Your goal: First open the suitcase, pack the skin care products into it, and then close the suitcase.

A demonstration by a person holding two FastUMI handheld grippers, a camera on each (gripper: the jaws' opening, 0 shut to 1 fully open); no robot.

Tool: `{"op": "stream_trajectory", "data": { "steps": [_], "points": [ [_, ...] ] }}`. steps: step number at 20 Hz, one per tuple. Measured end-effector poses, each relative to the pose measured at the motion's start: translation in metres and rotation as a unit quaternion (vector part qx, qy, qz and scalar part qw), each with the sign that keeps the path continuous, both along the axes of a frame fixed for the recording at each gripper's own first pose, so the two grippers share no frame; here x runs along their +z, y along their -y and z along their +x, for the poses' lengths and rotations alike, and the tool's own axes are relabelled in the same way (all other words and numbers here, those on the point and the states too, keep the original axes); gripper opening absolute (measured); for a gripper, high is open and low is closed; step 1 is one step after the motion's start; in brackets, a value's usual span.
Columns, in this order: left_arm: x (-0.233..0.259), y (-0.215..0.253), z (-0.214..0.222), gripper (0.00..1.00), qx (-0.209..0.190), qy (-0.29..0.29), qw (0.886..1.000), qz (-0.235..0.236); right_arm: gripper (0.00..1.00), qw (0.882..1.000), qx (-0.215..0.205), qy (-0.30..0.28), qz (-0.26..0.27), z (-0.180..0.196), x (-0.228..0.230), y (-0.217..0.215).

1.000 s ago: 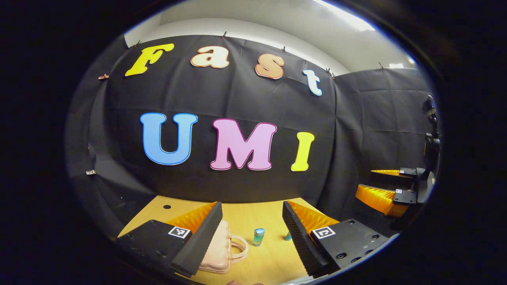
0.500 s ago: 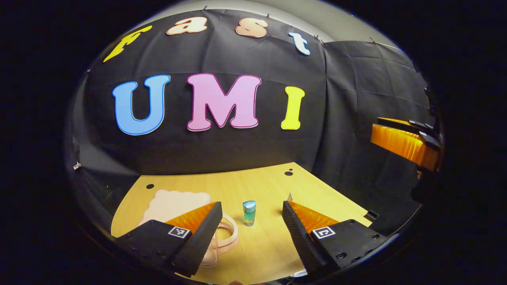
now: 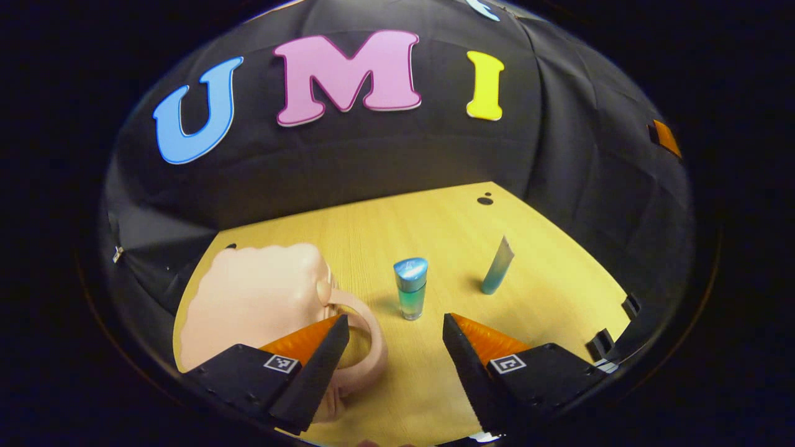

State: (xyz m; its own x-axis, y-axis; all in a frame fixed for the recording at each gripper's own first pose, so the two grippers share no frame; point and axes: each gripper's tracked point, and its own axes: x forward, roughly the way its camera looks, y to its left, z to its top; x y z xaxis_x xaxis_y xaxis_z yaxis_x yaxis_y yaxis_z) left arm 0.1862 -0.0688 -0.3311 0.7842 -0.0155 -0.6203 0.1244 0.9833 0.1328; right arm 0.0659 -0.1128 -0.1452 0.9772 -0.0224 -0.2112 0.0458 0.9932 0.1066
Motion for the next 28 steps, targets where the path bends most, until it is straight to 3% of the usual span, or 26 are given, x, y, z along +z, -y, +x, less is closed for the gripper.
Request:
{"op": "stream_trajectory", "data": {
  "steps": [4, 7, 8, 11, 12, 13, 14, 17, 22, 28],
  "points": [
    [-0.028, -0.005, 0.022, 0.96, 0.031, -0.040, 0.999, -0.020, 0.96, 1.000, 0.009, -0.027, -0.009, 0.007, -0.019, 0.019],
    [-0.049, -0.024, 0.031, 0.95, 0.054, -0.076, 0.996, 0.011, 0.96, 0.999, 0.013, -0.042, -0.004, 0.010, -0.032, 0.024],
    [-0.052, -0.029, 0.033, 0.90, 0.067, -0.084, 0.994, 0.015, 0.96, 0.999, 0.015, -0.047, -0.002, 0.010, -0.035, 0.025],
    [-0.057, -0.034, 0.039, 0.69, 0.082, -0.088, 0.993, 0.002, 0.96, 0.998, 0.020, -0.057, 0.003, 0.010, -0.042, 0.025],
    [-0.060, -0.029, 0.038, 0.48, 0.075, -0.094, 0.993, -0.007, 0.97, 0.998, 0.021, -0.057, 0.003, 0.011, -0.043, 0.024],
    [-0.062, -0.026, 0.038, 0.42, 0.070, -0.100, 0.992, -0.011, 0.96, 0.998, 0.022, -0.059, 0.004, 0.011, -0.045, 0.023],
    [-0.063, -0.027, 0.038, 0.24, 0.069, -0.104, 0.992, -0.009, 0.96, 0.998, 0.024, -0.061, 0.006, 0.012, -0.046, 0.021],
    [-0.058, -0.025, 0.040, 0.14, 0.057, -0.099, 0.993, -0.025, 0.96, 0.998, 0.027, -0.062, 0.009, 0.011, -0.045, 0.017],
    [-0.037, -0.028, 0.038, 0.11, 0.059, -0.105, 0.990, -0.078, 0.97, 0.997, 0.037, -0.063, 0.008, 0.016, -0.048, 0.003],
    [0.023, -0.040, 0.035, 0.11, 0.049, -0.094, 0.990, -0.088, 0.97, 0.997, 0.047, -0.060, 0.022, 0.026, -0.051, -0.014]
  ]
}}
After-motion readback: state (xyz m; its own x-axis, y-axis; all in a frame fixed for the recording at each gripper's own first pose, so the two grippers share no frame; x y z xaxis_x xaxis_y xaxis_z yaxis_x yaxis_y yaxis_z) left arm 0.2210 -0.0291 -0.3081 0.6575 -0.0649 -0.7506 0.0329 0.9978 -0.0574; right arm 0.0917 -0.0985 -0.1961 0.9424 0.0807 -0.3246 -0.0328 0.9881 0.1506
